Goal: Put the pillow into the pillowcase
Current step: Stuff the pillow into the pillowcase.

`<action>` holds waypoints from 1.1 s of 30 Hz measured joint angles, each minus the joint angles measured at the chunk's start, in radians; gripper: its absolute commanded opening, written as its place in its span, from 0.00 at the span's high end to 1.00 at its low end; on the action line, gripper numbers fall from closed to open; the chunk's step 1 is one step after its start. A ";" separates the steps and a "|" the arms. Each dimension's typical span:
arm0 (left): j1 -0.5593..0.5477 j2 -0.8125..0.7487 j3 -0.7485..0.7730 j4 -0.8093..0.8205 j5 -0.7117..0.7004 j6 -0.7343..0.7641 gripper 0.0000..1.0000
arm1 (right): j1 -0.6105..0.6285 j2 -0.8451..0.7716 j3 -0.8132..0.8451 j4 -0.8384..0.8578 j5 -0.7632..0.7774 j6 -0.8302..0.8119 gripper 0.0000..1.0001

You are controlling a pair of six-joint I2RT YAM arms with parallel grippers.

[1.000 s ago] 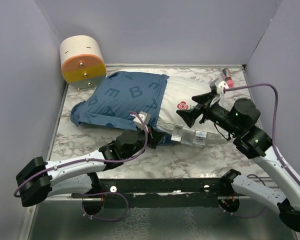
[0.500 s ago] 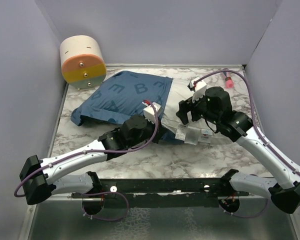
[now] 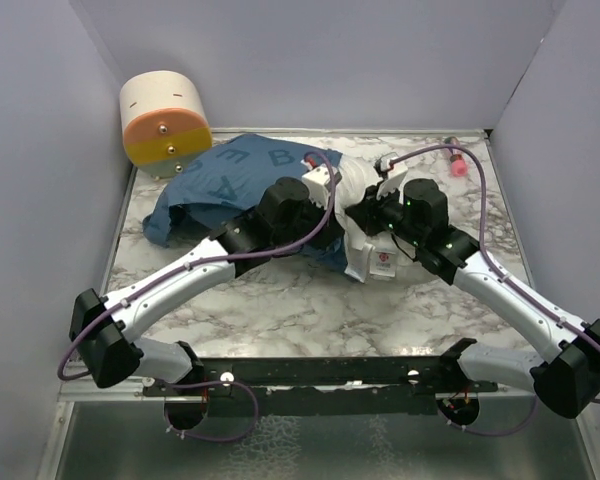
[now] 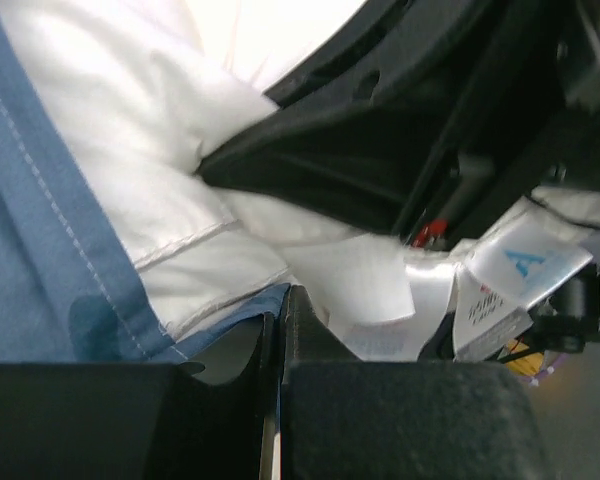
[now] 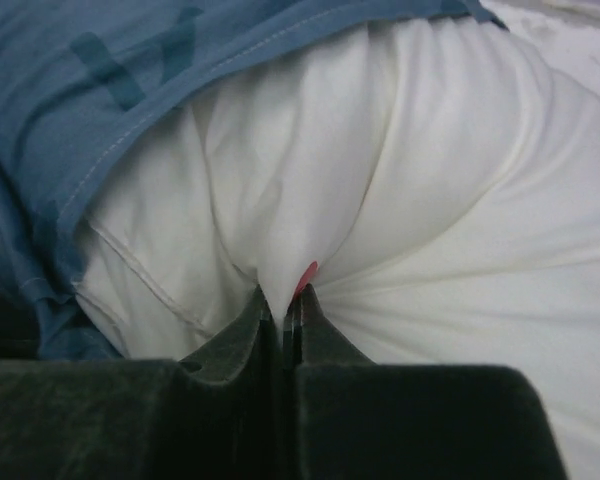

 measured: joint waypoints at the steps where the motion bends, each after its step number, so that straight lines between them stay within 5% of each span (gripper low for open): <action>1: 0.011 0.026 0.038 -0.020 0.014 0.000 1.00 | -0.005 0.002 -0.010 0.051 -0.010 0.025 0.99; 11: 0.043 0.295 0.501 -0.209 0.167 0.007 1.00 | -0.109 0.004 -0.019 0.322 -0.011 0.184 0.99; 22: 0.121 0.620 1.126 -0.320 0.451 -0.100 1.00 | -0.183 -0.090 -0.026 0.389 0.058 0.219 0.99; 27: 0.142 0.636 1.138 -0.276 0.531 -0.164 1.00 | -0.183 -0.146 -0.026 0.383 0.074 0.201 0.99; 33: 0.199 0.601 0.947 -0.169 0.562 -0.203 1.00 | -0.182 -0.163 -0.082 0.391 0.087 0.177 0.99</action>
